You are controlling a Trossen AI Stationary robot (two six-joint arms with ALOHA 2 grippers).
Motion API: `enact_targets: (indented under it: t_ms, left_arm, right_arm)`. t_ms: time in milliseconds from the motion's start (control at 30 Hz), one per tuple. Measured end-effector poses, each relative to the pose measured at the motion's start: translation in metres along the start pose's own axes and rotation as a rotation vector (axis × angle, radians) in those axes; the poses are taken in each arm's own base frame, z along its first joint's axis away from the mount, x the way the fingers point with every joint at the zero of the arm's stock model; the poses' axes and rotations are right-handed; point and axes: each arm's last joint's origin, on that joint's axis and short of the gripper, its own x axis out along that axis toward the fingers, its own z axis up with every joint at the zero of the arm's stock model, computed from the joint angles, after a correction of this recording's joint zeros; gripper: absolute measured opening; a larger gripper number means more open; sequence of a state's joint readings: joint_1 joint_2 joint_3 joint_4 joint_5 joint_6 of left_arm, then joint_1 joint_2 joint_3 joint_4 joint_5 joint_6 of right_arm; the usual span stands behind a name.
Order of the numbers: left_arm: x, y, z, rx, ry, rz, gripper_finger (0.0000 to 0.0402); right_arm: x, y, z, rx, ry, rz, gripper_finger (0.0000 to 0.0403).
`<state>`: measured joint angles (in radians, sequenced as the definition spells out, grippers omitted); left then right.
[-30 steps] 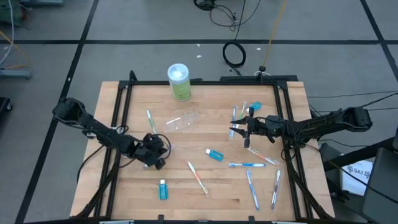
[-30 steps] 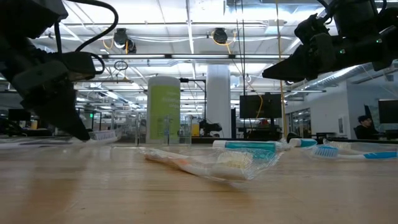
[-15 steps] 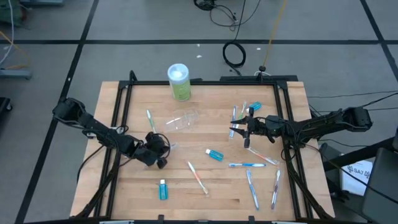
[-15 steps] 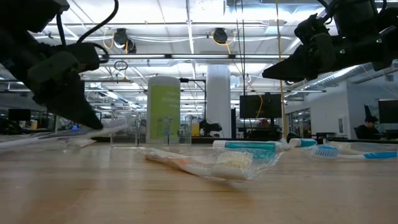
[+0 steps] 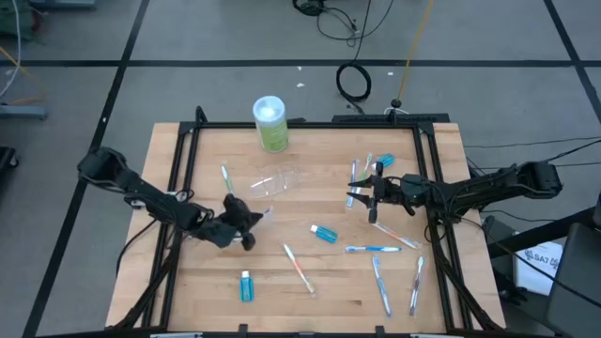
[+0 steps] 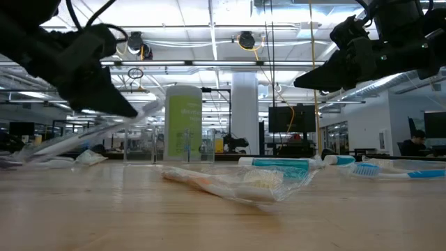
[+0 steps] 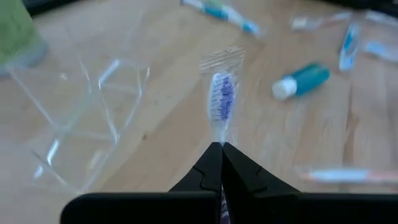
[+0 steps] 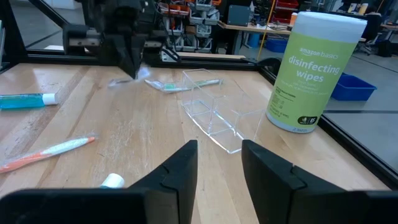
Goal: Pick & Place toothbrushing station
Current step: Put the top right purple toothbrush into the transparent organizer
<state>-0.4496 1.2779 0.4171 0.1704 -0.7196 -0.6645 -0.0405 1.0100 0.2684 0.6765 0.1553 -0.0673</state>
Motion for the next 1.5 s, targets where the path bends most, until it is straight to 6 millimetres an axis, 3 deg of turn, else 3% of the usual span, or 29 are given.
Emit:
enact_targets:
  t_ms: [633, 1000, 1500]
  left_arm:
    - [-0.028, 0.011, 0.037, -0.006, -0.261, 0.118, 0.0002]
    - [-0.029, 0.014, 0.049, -0.02, -0.38, 0.25, 0.0001]
    - [-0.016, 0.031, 0.063, -0.028, -0.417, 0.393, 0.0001]
  right_arm:
    - [0.0, 0.0, 0.0, 0.0, 0.0, 0.0, 0.0116]
    - [0.0, 0.0, 0.0, 0.0, 0.0, 0.0, 0.0116]
    - [0.0, 0.0, 0.0, 0.0, 0.0, 0.0, 0.0116]
